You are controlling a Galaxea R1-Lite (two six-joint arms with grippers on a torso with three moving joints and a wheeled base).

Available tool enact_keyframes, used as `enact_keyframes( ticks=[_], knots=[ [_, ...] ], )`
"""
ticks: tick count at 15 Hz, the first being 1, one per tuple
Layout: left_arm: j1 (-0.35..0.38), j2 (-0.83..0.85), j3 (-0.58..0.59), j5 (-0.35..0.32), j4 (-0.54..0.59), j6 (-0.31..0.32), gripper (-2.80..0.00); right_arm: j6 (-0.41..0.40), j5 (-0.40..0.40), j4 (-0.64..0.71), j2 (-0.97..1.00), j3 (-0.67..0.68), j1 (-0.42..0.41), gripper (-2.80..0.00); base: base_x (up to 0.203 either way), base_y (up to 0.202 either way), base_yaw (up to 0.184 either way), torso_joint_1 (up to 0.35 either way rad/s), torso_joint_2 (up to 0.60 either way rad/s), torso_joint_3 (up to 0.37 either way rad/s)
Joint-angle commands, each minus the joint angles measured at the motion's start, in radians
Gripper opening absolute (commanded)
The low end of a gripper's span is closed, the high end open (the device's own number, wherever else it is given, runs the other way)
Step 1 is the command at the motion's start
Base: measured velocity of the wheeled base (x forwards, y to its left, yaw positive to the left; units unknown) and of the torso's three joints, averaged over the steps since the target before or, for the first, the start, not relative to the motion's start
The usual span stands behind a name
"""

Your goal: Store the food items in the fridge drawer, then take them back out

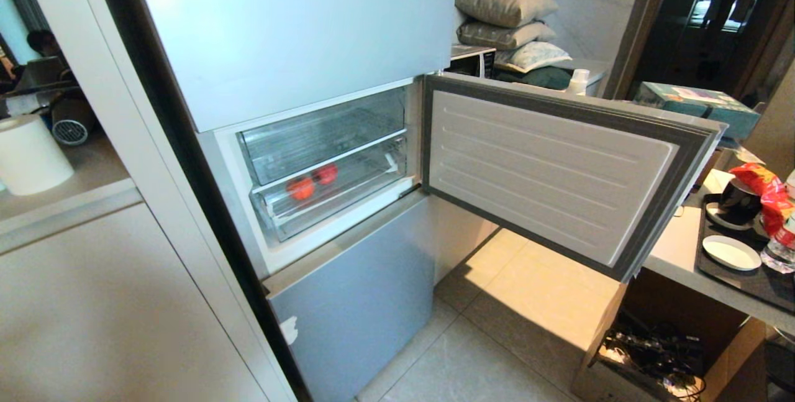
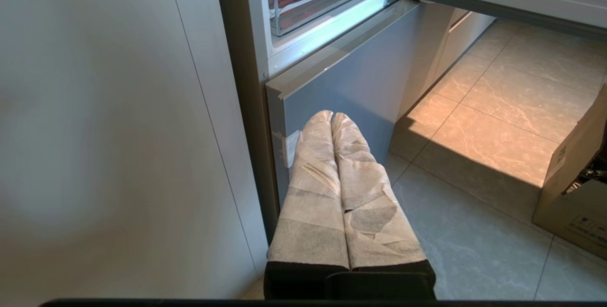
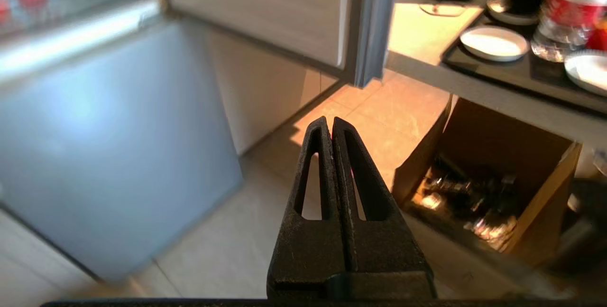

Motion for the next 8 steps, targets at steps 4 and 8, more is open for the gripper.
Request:
enact_keyframes(
  ticks=[4, 8],
  knots=[
    [0.0, 0.0, 0.0, 0.0, 0.001, 0.0, -2.8, 0.258, -0.039, -0.166, 0.629, -0.228, -0.14, -2.8, 0.0, 0.0, 0.0, 0.0, 0.0, 0.0],
    [0.0, 0.0, 0.0, 0.0, 0.0, 0.0, -2.8, 0.366, 0.014, -0.423, 1.065, -0.361, -0.348, -2.8, 0.0, 0.0, 0.0, 0.0, 0.0, 0.0]
  ],
)
